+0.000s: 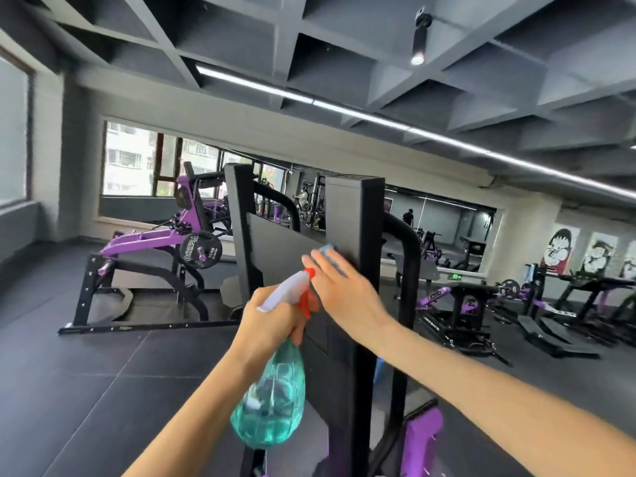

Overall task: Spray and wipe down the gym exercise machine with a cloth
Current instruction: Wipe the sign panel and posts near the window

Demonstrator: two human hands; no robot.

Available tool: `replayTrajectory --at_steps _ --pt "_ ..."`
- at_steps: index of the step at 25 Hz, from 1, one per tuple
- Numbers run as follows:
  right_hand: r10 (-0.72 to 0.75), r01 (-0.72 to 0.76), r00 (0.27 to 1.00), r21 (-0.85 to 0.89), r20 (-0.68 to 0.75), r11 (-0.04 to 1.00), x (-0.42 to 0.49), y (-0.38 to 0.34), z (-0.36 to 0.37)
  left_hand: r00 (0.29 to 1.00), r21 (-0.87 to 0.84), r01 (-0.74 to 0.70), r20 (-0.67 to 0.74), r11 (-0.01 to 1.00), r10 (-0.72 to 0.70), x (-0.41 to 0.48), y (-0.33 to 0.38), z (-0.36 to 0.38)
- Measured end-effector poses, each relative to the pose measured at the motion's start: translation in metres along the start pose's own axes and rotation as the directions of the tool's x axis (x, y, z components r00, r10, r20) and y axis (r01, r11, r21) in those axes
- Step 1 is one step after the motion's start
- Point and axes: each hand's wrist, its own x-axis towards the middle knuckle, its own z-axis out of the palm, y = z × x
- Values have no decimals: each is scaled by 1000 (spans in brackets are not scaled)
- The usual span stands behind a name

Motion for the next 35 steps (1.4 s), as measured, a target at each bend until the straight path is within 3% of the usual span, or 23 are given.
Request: replayTrajectory --at_steps 2,4,5,6,8,10,11,12,14,16,17,19,20,22,24,26,28,29,30,31,33,34,35 --pt "137 -138 990 -14 -24 990 22 29 0 999 -10 -18 -35 1000 18 4 5 -8" --pt "-44 58 982 -68 185 996 -9 1 4 1000 25 -12 -14 1000 12 2 13 -15" --pt "-187 229 926 -93 329 969 -29 -14 0 1000 51 -7 1 999 7 -1 16 -20" --pt "-271 322 889 -85 369 943 -39 -20 -3 1000 70 -6 8 998 5 -1 17 -24" --pt "-207 230 947 -65 247 971 -7 13 -10 1000 111 9 -11 994 -8 3 23 -31" --pt "23 -24 1000 -72 -11 997 41 59 -20 1000 125 13 6 992 -14 2 30 -29" --pt "117 -117 993 -91 -8 989 48 65 -26 1000 119 13 9 993 -14 -3 34 -27" --pt "94 -84 992 -115 89 990 40 54 -28 999 111 48 13 993 -50 -1 33 -26" --pt "-149 173 960 -84 237 981 -12 8 -22 995 108 78 49 991 -84 20 23 -39" --pt "-221 223 958 9 184 975 -19 14 -32 977 61 188 87 980 -193 40 8 -50" --pt "-194 192 964 26 184 981 1 39 -31 967 74 242 66 968 -247 50 6 -49" --pt "45 -45 998 -4 -46 999 50 86 -36 976 98 206 46 974 -211 56 14 -42" --pt "121 -123 990 -14 -72 992 58 94 -42 984 102 173 23 980 -177 54 22 -42" --pt "-19 21 994 -13 105 1000 29 59 -30 974 116 226 -15 967 -226 70 15 -58" --pt "-300 290 913 78 277 954 -31 9 -31 973 68 212 82 975 -217 106 -26 -93" --pt "-331 302 905 146 267 942 -33 17 -33 981 15 176 73 984 -177 115 -48 -105" --pt "-170 162 977 68 129 984 16 56 -39 975 15 187 121 982 -187 58 -2 -72" --pt "22 -24 999 39 41 999 37 72 -43 964 50 227 126 973 -232 49 9 -52" --pt "145 -145 989 11 18 989 45 81 -47 971 69 190 133 979 -198 38 13 -41" --pt "159 -159 987 -16 9 987 41 72 -44 979 82 165 108 983 -173 37 8 -38" --pt "-42 42 967 4 250 999 -16 13 -23 972 70 208 94 976 -214 41 -5 -40" --pt "-205 212 893 26 400 977 -50 -18 -21 969 37 217 116 976 -220 41 -12 -43" --pt "-294 316 860 17 417 949 -71 -37 -23 961 11 241 135 971 -240 45 -17 -44"
